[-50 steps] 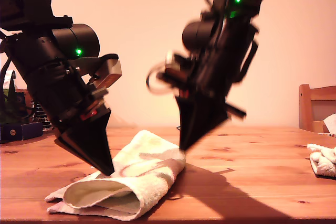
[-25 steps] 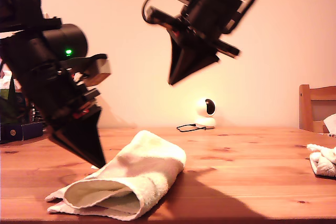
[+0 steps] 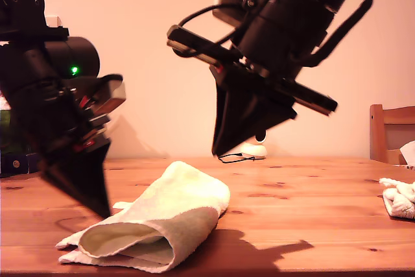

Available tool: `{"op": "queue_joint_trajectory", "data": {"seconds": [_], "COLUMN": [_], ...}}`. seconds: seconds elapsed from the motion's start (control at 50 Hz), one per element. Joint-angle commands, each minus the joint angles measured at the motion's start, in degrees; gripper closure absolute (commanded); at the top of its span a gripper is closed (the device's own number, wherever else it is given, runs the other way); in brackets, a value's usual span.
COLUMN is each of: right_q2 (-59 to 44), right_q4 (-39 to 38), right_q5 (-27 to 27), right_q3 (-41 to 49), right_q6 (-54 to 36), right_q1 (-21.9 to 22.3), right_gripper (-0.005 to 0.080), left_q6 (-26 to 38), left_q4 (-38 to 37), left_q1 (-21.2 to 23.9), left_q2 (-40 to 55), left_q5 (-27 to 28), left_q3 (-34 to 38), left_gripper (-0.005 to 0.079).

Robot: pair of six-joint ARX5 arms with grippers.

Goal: Fold the tea towel in front of you. After folding it, place it to the right side.

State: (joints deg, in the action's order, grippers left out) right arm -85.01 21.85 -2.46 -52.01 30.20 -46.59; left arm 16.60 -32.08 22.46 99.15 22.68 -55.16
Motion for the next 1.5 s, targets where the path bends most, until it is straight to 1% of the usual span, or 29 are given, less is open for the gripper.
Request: {"op": "queue_joint_trajectory", "data": {"seconds": [0.0, 0.16, 0.36, 0.5, 0.7, 0.72, 0.84, 0.88, 0.92, 0.98, 1.02, 1.04, 1.1, 1.16, 1.28, 1.34, 1.48], "right_q2": [0.04, 0.00, -0.68, -0.96, -1.09, -1.11, -2.01, -2.43, -3.10, -3.78, -4.31, -4.48, -5.05, -5.29, -5.49, -5.49, -5.75], "right_q4": [0.52, 2.14, 2.29, 1.81, -0.15, -0.33, -1.92, -1.95, -1.75, -1.38, -1.31, -1.29, -1.20, -1.18, -1.44, -1.51, -1.16], "right_q5": [-0.24, -0.44, -0.72, -2.12, -7.78, -8.44, -12.61, -13.07, -13.81, -14.38, -15.23, -15.78, -17.09, -17.14, -17.29, -18.21, -18.03], "right_q3": [1.03, 1.18, 2.16, 4.28, 6.34, 6.40, 6.71, 6.71, 6.71, 6.71, 6.71, 6.71, 6.71, 6.71, 6.71, 6.71, 6.71], "right_q6": [0.81, 1.07, 1.38, 2.25, 3.32, 3.41, 3.65, 4.33, 4.35, 4.50, 4.52, 4.55, 4.57, 4.50, 4.28, 4.26, 4.26], "right_q1": [0.11, 0.66, 1.36, 2.45, 4.04, 4.15, 4.79, 4.90, 5.16, 5.60, 5.97, 6.25, 6.88, 7.39, 8.22, 8.68, 9.25], "right_gripper": [0.0763, 0.0763, 0.0763, 0.0763, 0.0763, 0.0763, 0.0762, 0.0739, 0.0654, 0.0502, 0.0425, 0.0404, 0.0392, 0.0390, 0.0358, 0.0340, 0.0329], "left_q6": [-0.59, -0.77, -3.72, -4.76, -6.45, -7.76, -9.16, -9.16, -9.16, -9.14, -9.14, -9.14, -9.16, -9.18, -9.16, -9.16, -9.18], "left_q4": [-1.16, -2.05, -1.03, -0.11, 1.62, 1.95, 3.72, 4.02, 4.07, 4.09, 4.09, 4.11, 4.17, 4.20, 4.48, 4.92, 5.66], "left_q1": [0.02, 0.04, 0.09, 0.72, 3.26, 3.54, 6.16, 6.88, 7.61, 8.44, 8.83, 8.98, 9.22, 9.22, 9.22, 9.22, 9.22], "left_q2": [-0.15, -0.04, 0.02, 0.50, 0.70, 0.70, 0.70, 0.70, 0.70, 0.70, 0.70, 0.70, 0.70, 0.70, 0.70, 0.70, 0.70], "left_q5": [-0.04, -0.09, 0.04, 2.38, 5.44, 5.81, 7.74, 7.76, 7.76, 7.74, 7.74, 7.74, 7.74, 7.74, 7.74, 7.74, 7.76], "left_q3": [1.57, 1.84, 3.04, 4.42, 5.51, 5.51, 5.51, 5.51, 5.51, 5.51, 5.51, 5.51, 5.51, 5.51, 5.51, 5.51, 5.51], "left_gripper": [0.0766, 0.0766, 0.0766, 0.0766, 0.0766, 0.0766, 0.0766, 0.0766, 0.0766, 0.0766, 0.0766, 0.0766, 0.0766, 0.0766, 0.0766, 0.0766, 0.0766]}}
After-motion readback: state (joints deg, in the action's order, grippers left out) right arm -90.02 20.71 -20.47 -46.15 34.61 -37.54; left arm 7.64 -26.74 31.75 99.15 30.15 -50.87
